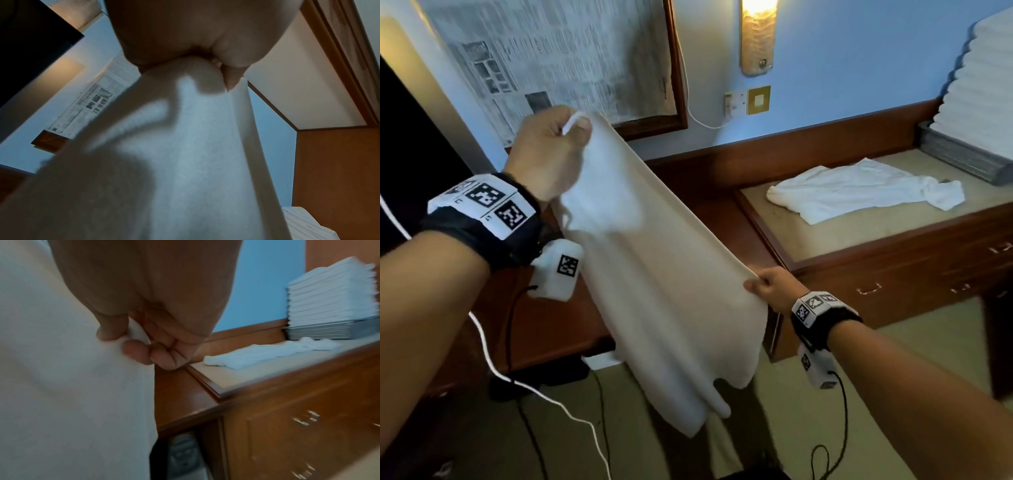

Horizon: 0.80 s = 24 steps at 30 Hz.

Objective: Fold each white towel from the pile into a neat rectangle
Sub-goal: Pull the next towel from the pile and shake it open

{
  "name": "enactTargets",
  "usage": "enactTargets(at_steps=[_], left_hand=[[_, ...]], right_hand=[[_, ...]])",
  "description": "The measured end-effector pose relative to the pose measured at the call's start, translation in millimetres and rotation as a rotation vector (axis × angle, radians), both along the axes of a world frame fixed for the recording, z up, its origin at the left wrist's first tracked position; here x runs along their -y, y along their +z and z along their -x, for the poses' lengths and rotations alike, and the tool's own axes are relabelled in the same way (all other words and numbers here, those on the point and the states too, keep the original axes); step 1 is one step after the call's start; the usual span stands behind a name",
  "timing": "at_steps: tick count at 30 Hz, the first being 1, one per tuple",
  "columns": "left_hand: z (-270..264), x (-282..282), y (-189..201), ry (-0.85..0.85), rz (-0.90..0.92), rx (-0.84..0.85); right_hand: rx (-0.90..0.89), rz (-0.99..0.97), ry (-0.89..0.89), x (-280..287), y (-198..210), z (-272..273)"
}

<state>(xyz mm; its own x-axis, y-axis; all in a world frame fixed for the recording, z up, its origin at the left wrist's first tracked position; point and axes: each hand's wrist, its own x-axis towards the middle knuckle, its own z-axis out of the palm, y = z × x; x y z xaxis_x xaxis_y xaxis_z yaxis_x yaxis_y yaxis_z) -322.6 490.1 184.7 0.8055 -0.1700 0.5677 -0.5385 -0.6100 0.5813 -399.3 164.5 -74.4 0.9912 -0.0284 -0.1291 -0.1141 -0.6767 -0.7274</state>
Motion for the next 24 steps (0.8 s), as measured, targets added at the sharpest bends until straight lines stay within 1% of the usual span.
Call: enactTargets(at_steps=[4, 7, 10, 12, 14, 15, 16, 17, 18, 20, 21, 22, 24], left_hand=[[-3.4, -13.9, 3.5, -0.009, 0.119, -0.055], [-11.5, -18.3, 4.2, 0.010, 0.275, -0.112], [-13.0, -18.4, 5.0, 0.102, 0.282, -0.110], [-11.0, -16.3, 5.2, 0.096, 0.277, -0.117], [-9.7, -11.7, 4.0, -0.006, 0.282, -0.137], [-8.2, -7.0, 1.8, -0.051, 0.264, -0.158], [-4.7, 0.2, -1.7, -0.084, 0.205, -0.171], [0.2, 9.5, -6.9, -0.107, 0.123, -0.171], [5.2, 19.3, -12.3, -0.146, 0.044, -0.167], [16.3, 39.7, -23.4, -0.224, -0.043, -0.193], [21.2, 47.7, -28.3, -0.248, -0.074, -0.204], [25.3, 53.4, -32.5, -0.268, -0.111, -0.212], [28.6, 57.5, -39.5, -0.308, -0.167, -0.231]], right_hand=[[-0.167, 0.150, -0.172, 42.4, -31.5, 23.6], [-0.319, 0.230, -0.291, 68.3, -50.1, 41.1], [-0.392, 0.274, -0.407, 90.8, -64.3, 54.5], [-0.414, 0.310, -0.451, 93.9, -63.6, 56.5], [-0.410, 0.344, -0.434, 82.2, -47.6, 47.7], [-0.368, 0.363, -0.403, 70.8, -33.3, 39.1], [-0.280, 0.375, -0.365, 56.0, -15.7, 28.7], [-0.150, 0.346, -0.326, 38.1, 5.3, 17.6], [0.008, 0.263, -0.288, 18.1, 29.3, 7.0], [0.306, -0.018, -0.170, -24.6, 83.0, -9.6], [0.394, -0.160, -0.086, -44.5, 110.8, -13.9], [0.443, -0.281, 0.003, -61.6, 135.5, -17.3], [0.504, -0.427, 0.137, -86.4, 171.3, -20.3]])
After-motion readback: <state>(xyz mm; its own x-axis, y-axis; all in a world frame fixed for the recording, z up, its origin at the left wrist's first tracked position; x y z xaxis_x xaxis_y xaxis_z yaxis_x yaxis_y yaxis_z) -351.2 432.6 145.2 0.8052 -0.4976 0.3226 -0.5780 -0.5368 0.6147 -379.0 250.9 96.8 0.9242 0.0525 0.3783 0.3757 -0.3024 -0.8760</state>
